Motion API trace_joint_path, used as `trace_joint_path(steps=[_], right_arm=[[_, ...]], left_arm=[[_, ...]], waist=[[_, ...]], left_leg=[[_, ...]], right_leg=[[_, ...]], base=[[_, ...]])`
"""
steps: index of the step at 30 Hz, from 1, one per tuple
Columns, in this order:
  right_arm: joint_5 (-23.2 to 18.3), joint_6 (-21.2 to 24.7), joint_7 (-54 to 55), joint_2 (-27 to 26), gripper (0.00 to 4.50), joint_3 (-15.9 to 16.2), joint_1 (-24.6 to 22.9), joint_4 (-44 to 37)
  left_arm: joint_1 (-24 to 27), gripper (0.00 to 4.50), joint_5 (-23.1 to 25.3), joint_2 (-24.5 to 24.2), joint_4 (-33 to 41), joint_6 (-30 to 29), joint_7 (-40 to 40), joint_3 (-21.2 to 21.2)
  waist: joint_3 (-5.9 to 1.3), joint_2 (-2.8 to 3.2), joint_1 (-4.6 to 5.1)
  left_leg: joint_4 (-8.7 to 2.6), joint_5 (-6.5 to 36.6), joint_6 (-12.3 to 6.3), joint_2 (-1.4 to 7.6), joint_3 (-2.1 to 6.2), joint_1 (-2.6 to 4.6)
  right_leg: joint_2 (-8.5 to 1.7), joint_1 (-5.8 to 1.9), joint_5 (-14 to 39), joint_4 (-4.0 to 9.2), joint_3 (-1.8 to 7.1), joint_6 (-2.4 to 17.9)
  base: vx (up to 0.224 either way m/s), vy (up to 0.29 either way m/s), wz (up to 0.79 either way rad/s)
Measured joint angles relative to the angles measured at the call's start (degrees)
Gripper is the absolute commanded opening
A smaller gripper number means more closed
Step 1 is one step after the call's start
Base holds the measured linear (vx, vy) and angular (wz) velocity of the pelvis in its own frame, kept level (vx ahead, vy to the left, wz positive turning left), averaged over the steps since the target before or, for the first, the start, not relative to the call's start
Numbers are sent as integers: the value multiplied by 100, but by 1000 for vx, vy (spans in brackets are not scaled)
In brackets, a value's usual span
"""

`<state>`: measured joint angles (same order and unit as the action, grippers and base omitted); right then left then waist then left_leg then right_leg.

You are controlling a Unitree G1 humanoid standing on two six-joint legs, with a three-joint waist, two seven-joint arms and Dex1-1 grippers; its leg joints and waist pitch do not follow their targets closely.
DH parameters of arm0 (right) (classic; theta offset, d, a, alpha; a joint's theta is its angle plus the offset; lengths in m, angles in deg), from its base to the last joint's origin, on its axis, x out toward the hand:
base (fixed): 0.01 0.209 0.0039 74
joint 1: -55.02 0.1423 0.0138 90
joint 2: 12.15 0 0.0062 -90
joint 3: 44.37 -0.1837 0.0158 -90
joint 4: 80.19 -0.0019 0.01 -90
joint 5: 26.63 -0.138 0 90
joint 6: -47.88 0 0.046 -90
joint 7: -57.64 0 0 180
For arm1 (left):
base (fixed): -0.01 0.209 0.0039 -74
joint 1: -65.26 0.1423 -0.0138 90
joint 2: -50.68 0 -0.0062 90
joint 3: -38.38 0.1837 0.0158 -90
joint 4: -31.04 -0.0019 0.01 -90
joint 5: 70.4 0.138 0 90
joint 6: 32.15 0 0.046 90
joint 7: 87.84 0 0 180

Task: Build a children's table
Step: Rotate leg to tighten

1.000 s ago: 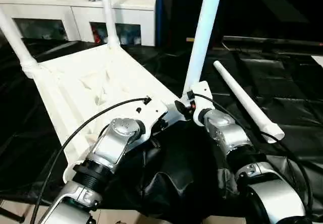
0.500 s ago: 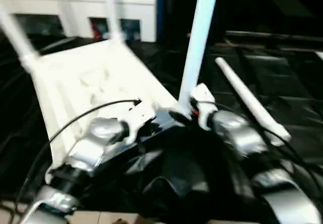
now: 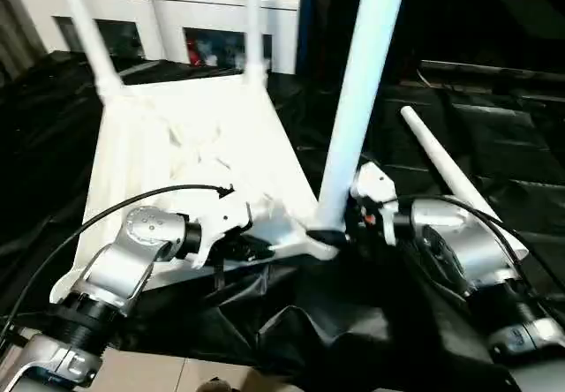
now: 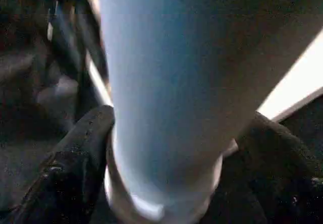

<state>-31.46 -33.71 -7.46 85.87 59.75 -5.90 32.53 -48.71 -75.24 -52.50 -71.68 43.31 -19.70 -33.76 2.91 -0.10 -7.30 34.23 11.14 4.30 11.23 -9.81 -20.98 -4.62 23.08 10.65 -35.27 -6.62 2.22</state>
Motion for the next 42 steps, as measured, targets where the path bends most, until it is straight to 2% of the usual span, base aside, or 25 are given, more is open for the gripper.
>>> trace_joint_path(steps=[7,9,12,14,16,19,26,28,31,38,40,41,42], right_arm=[[57,2,-53,-4,394,47,-25,-8],[61,2,-46,-15,361,48,-25,-5],[29,4,-77,-21,361,95,-25,-5],[26,5,-79,-22,321,96,-25,-5],[18,17,-124,-40,316,99,-26,-1],[20,24,-123,-57,284,99,-26,2],[-20,127,-20,-167,274,40,-96,5],[-29,211,226,-311,274,-90,-122,83],[30,320,1134,-713,273,-415,-50,561],[221,395,3614,-1702,273,-1110,607,1716],[241,378,4024,-1849,273,-1172,733,1902],[252,322,4194,-1930,328,-1209,783,1989],[274,283,4265,-1980,328,-1235,817,2050]], left_arm=[[1,0,-6,-41,0,6,92,0],[4,0,-6,-45,0,6,93,0],[10,0,-6,-53,0,6,93,-5],[11,0,-6,-54,0,6,93,-5],[17,0,-6,-56,0,6,93,-10],[23,0,-6,-59,0,6,93,-10],[59,0,4,-27,0,4,18,-11],[57,0,64,90,-49,-14,-216,-46],[-107,0,281,564,-413,-151,-942,-126],[-497,0,667,1621,-951,-586,-2614,-230],[-516,0,729,1745,-971,-634,-2855,-231],[-516,0,781,1798,-971,-640,-2916,-224],[-516,0,809,1802,-971,-633,-2913,-224]], waist=[[0,-3,-6],[0,-3,-6],[0,-3,2],[0,-3,2],[0,-3,7],[0,-3,12],[0,-3,13],[0,-3,29],[0,-4,85],[-2,-2,245],[-2,-2,253],[-2,-2,254],[-2,-2,255]], left_leg=[[1,-2,-2,1,0,-3],[3,-3,-3,1,0,-3],[4,-3,-3,2,0,-2],[4,-3,-3,2,0,-2],[5,-3,-3,2,0,-2],[6,-3,-2,3,0,-1],[11,-4,-2,4,0,-3],[19,-4,-2,4,0,-1],[25,-5,0,5,0,4],[17,-13,14,8,1,3],[15,-15,17,12,2,4],[13,-15,18,14,3,5],[11,-15,18,14,3,5]], right_leg=[[0,0,1,0,0,-2],[0,0,1,0,0,-2],[0,0,1,-2,0,-2],[0,0,1,-4,0,-2],[0,0,1,-5,0,-3],[0,0,1,-6,-1,-3],[0,0,1,-7,0,-2],[0,-2,0,-10,0,-2],[0,-9,-10,-11,1,-6],[8,-13,-25,-3,3,-35],[14,-12,-25,-2,3,-35],[16,-11,-25,-2,3,-34],[18,-9,-25,0,4,-33]], base=[[0,0,0],[0,0,0],[0,0,0],[0,0,0],[0,0,0],[0,0,0],[0,0,0],[0,0,0],[0,0,0],[0,0,0],[0,0,0],[0,0,0],[0,0,0]])
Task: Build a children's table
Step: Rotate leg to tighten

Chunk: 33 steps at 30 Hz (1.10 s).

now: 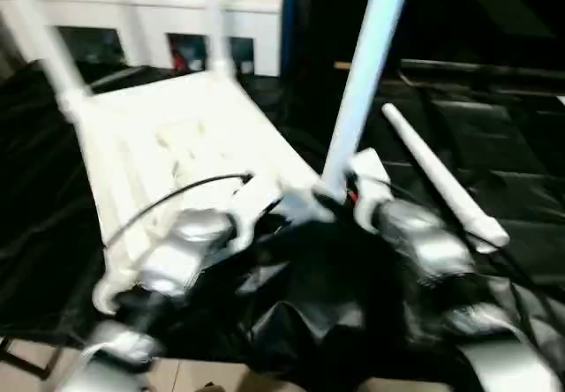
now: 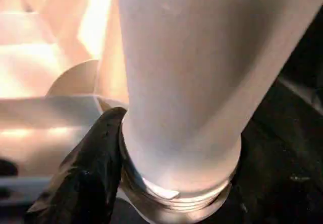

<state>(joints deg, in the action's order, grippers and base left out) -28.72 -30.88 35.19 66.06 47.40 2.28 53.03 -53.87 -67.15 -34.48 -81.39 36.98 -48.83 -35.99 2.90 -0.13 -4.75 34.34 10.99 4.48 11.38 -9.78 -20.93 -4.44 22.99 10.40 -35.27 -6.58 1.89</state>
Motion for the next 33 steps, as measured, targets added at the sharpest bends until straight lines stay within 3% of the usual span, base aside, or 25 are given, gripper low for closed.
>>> trace_joint_path(steps=[7,11,15,19,29,33], right_arm=[[-9,-71,-163,-101,393,-48,20,23],[0,-92,-574,-29,425,91,13,-5],[-12,-187,-1608,509,425,564,-338,-633],[-112,-185,-2618,1005,425,822,-614,-1212],[-342,-80,-4082,1734,425,1073,-815,-1902],[-398,-32,-4275,1815,388,1157,-831,-2003]], left_arm=[[5,0,40,-166,44,84,206,37],[152,0,-24,-409,255,175,597,46],[278,0,-242,-767,476,296,1189,61],[424,0,-427,-1108,641,494,1807,67],[555,0,-811,-1654,890,608,2896,109],[589,0,-834,-1716,942,609,3020,105]], waist=[[0,0,30],[0,0,18],[1,0,-38],[2,0,-103],[3,-1,-254],[3,-1,-265]], left_leg=[[-2,0,0,0,-4,3],[-3,0,0,1,-3,1],[0,1,-3,1,-4,0],[0,2,-9,1,-5,-8],[8,1,-9,2,-10,-9],[9,1,-9,2,-12,-7]], right_leg=[[6,4,-9,0,14,16],[9,7,-7,2,16,15],[9,17,-5,12,16,13],[8,22,-3,14,16,14],[8,6,-3,5,31,13],[8,5,-3,2,34,12]], base=[[0,0,0],[0,0,0],[0,0,0],[0,0,0],[0,0,0],[0,0,0]])
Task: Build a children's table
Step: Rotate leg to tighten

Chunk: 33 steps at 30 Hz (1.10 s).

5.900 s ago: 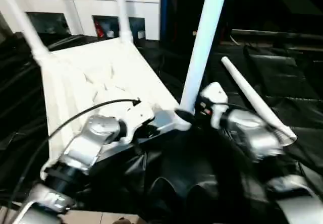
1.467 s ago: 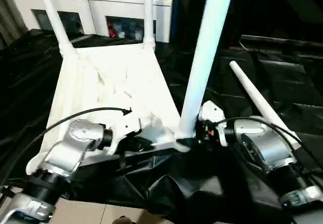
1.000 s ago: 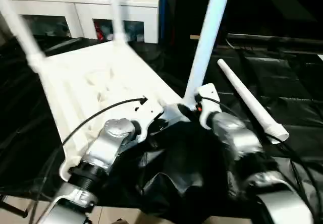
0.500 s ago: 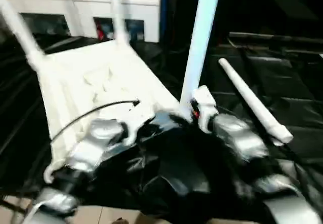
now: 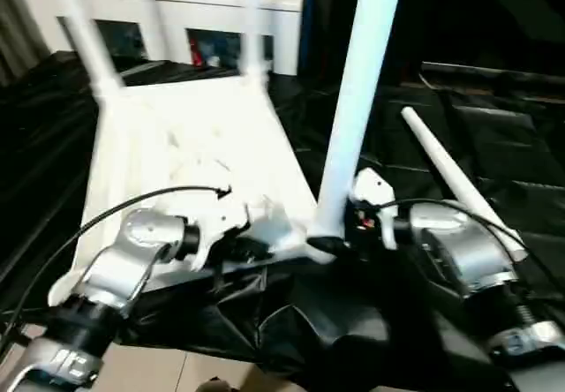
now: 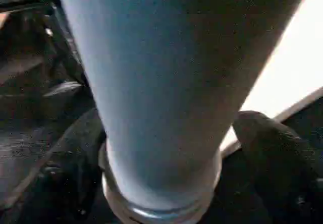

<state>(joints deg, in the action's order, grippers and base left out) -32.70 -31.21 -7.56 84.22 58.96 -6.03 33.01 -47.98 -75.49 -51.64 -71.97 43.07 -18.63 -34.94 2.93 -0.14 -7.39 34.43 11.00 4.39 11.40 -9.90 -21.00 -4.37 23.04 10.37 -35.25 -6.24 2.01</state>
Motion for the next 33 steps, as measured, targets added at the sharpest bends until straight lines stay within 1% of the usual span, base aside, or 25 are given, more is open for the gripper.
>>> trace_joint_path(steps=[1,2,4,7,10,11,14,16,19,21,24,27,29,31,32,33], right_arm=[[-9,7,-25,14,379,15,0,-3],[-13,20,-41,32,354,27,0,-13],[-19,34,-81,34,349,36,-4,-32],[-28,41,-157,50,312,57,-8,-34],[-41,88,-174,52,303,66,-11,-57],[-43,92,-173,52,283,66,-11,-57],[-51,114,-107,7,274,56,-19,-55],[-21,137,246,-162,274,-58,-17,82],[77,137,1168,-615,272,-350,51,549],[161,141,1957,-932,272,-553,258,930],[227,158,3055,-1327,272,-852,512,1396],[311,162,3986,-1662,272,-1066,733,1720],[365,102,4321,-1797,272,-1116,803,1829],[402,7,4425,-1889,272,-1162,862,1959],[403,-12,4428,-1901,328,-1180,881,1993],[402,-24,4428,-1906,342,-1188,882,2001]], left_arm=[[0,0,-3,-4,0,0,4,2],[3,0,-4,-4,0,0,5,3],[6,0,-8,-5,0,3,7,4],[14,0,-8,-8,0,6,17,6],[14,0,-8,-9,0,8,17,5],[14,0,-8,-9,0,8,17,5],[14,0,25,21,-4,12,-54,0],[10,0,106,175,-109,24,-370,-42],[-124,0,307,475,-422,-4,-958,-82],[-314,0,478,782,-623,-127,-1467,-90],[-531,0,646,1264,-864,-425,-2221,-120],[-642,0,761,1620,-980,-626,-2788,-156],[-649,0,819,1708,-988,-644,-2934,-177],[-649,0,857,1717,-990,-643,-2940,-173],[-649,0,871,1717,-990,-635,-2937,-174],[-649,0,875,1714,-990,-625,-2928,-173]], waist=[[0,0,2],[1,-1,2],[1,-2,2],[2,-3,4],[3,-5,8],[3,-5,8],[4,-9,7],[4,-11,16],[5,-22,93],[6,-24,163],[5,-24,225],[5,-23,238],[5,-23,243],[5,-23,256],[5,-23,258],[5,-23,259]], left_leg=[[0,0,0,0,0,1],[0,0,0,0,0,0],[0,0,0,0,0,0],[0,0,0,0,0,-1],[0,-1,0,0,0,-1],[0,-1,0,0,0,-1],[0,-1,-1,0,0,-1],[1,-1,0,0,0,0],[3,-3,3,0,0,2],[3,-14,13,0,0,3],[0,-18,15,0,0,5],[-7,-19,17,0,0,5],[-10,-19,16,0,0,3],[-10,-19,16,-1,0,2],[-10,-19,16,-1,0,3],[-10,-19,16,-1,0,4]], right_leg=[[0,0,0,-1,0,0],[0,0,0,-1,0,0],[0,1,1,-1,0,-2],[0,1,3,0,0,-4],[0,1,3,0,0,-5],[0,1,3,0,0,-5],[0,1,3,0,0,-6],[0,0,3,-3,1,-5],[0,2,-3,-6,1,-11],[0,3,-10,-4,2,-23],[0,2,-13,-5,2,-23],[1,4,-14,-4,2,-20],[2,4,-16,-2,2,-17],[3,4,-16,0,4,-15],[3,4,-16,2,5,-16],[3,4,-16,3,6,-15]], base=[[0,0,0],[0,0,0],[0,0,0],[0,0,0],[0,0,0],[0,0,0],[0,0,0],[0,0,0],[0,0,0],[0,0,0],[0,0,0],[0,0,0],[0,0,0],[0,0,0],[0,0,0],[0,0,0]])
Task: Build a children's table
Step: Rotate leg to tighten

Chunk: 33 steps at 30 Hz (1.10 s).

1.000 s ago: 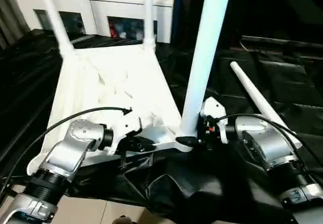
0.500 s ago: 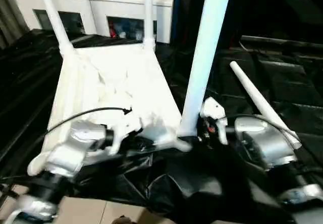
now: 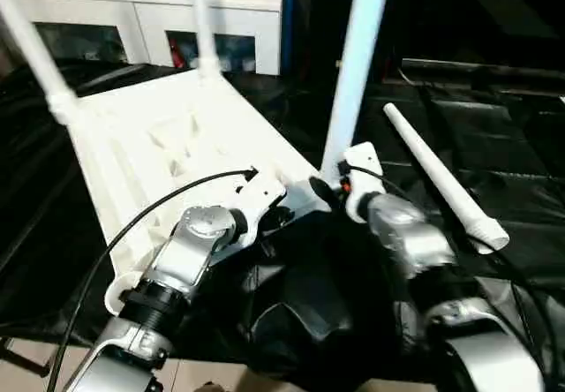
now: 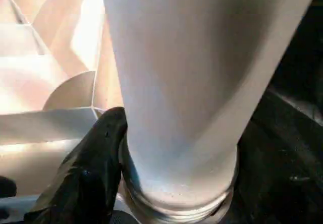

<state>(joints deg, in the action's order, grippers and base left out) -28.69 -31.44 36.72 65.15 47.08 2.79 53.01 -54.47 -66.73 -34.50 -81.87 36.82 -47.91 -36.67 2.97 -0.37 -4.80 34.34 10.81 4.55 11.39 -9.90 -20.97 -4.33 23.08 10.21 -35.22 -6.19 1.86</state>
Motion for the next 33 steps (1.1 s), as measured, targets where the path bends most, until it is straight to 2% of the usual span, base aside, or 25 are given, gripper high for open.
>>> trace_joint_path(steps=[2,4,5,7,9,11,14,20,23,26,27,29,33], right_arm=[[-25,-4,-39,-53,342,-18,1,0],[-55,-3,-170,-59,363,-18,1,0],[-50,-25,-316,-50,378,7,-1,0],[-40,-112,-612,23,378,134,-26,-10],[-59,-190,-1095,214,378,236,-162,-176],[-70,-233,-1511,385,378,354,-263,-335],[-77,-270,-2477,893,378,704,-476,-777],[-83,-275,-3531,1401,378,972,-648,-1166],[-191,-222,-4177,1759,378,1162,-764,-1569],[-227,-203,-4450,1867,378,1218,-776,-1708],[-227,-203,-4489,1891,353,1242,-776,-1722],[-242,-203,-4575,1886,353,1249,-777,-1726],[-267,-182,-4654,1882,311,1255,-791,-1771]], left_arm=[[6,0,0,-52,2,32,79,8],[36,0,0,-165,23,121,195,19],[96,0,-3,-280,101,180,314,22],[202,0,-39,-430,230,266,556,25],[270,0,-104,-552,350,327,805,60],[317,0,-173,-671,403,396,1022,63],[471,0,-332,-945,582,562,1495,75],[573,0,-483,-1267,693,753,2077,115],[623,0,-639,-1492,795,857,2497,157],[659,0,-731,-1604,814,880,2748,156],[661,0,-748,-1639,816,881,2821,155],[662,0,-783,-1668,816,881,2871,152],[667,0,-835,-1703,830,881,2914,151]], waist=[[0,0,17],[0,0,41],[0,0,63],[1,0,63],[1,0,-5],[1,0,-26],[1,0,-51],[2,1,-118],[3,0,-193],[3,-1,-216],[4,-1,-222],[4,-2,-221],[5,-5,-217]], left_leg=[[-1,0,0,0,-1,0],[-5,0,0,0,-2,-2],[-10,0,0,0,-1,-1],[-12,0,0,0,-1,-2],[-10,0,0,0,-1,6],[-3,-3,-6,-1,-3,2],[-3,1,-14,-1,-5,-2],[-1,0,-13,-1,-5,-1],[0,0,-13,0,-5,-3],[0,0,-14,0,-5,-3],[1,-1,-14,0,-6,-2],[2,-1,-14,-1,-7,-2],[2,-1,-14,0,-7,-2]], right_leg=[[2,0,0,-1,3,0],[4,0,0,-2,6,0],[7,0,1,-2,7,-1],[7,3,1,-2,7,0],[6,7,2,1,7,0],[6,8,2,2,11,1],[5,8,3,10,11,-1],[5,6,2,7,11,-1],[5,6,2,6,11,-1],[4,4,2,5,12,-1],[4,2,2,3,16,-1],[4,2,2,0,18,-1],[4,2,2,-1,18,-1]], base=[[0,0,0],[0,0,0],[0,0,0],[0,0,0],[0,0,0],[0,0,0],[0,0,0],[0,0,0],[0,0,0],[0,0,0],[0,0,0],[0,0,0],[0,0,0]])
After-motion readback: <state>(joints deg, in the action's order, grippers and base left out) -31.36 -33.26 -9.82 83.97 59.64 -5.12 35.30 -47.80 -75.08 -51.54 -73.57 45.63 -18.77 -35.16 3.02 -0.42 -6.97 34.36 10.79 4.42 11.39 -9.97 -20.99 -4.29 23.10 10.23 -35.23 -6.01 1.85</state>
